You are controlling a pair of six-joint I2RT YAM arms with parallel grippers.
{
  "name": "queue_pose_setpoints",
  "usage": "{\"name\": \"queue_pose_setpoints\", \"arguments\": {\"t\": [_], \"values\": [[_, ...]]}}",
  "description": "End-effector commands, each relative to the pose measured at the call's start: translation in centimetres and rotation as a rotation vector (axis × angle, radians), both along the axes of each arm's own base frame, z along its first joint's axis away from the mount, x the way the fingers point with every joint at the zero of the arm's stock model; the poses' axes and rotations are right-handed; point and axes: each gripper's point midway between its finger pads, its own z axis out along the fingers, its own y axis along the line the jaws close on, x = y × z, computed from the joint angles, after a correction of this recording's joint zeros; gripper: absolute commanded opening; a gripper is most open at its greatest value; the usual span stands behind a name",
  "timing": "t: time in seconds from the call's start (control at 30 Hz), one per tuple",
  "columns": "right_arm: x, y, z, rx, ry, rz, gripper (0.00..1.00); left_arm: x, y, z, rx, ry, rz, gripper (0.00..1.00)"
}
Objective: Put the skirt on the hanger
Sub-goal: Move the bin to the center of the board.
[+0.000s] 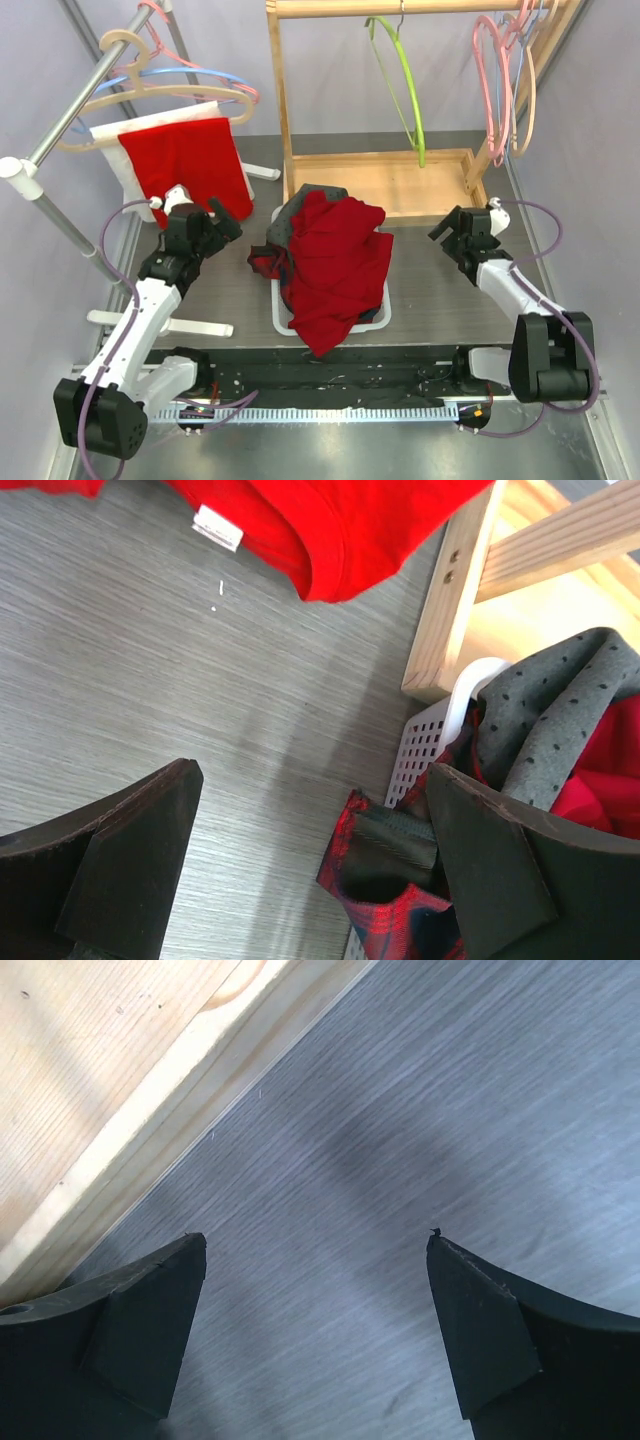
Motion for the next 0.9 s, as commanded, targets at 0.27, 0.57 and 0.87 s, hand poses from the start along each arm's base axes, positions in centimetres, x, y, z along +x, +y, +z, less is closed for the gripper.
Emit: {"name": "queue_pose_setpoints", "arguments": {"t": [0.27, 0.57, 0.87], "values": [[-4.4, -2.0, 7.0, -0.129, -0.110, -0.002, 0.96, 1.1, -4.3, 0.1, -0.090, 0.000, -0.224, 1.00], [-6.9, 7.8, 9.3, 0.008, -0.126, 0.442, 0.82, 1.4, -6.9, -1.1, -0.122, 0.024, -0.317, 1.00], [-9.9, 16.3, 20.4, 0.125, -0.492, 0.820, 0.81, 1.8, -7.2, -1.5, -0.094, 0.041, -0.300, 0.98]]}}
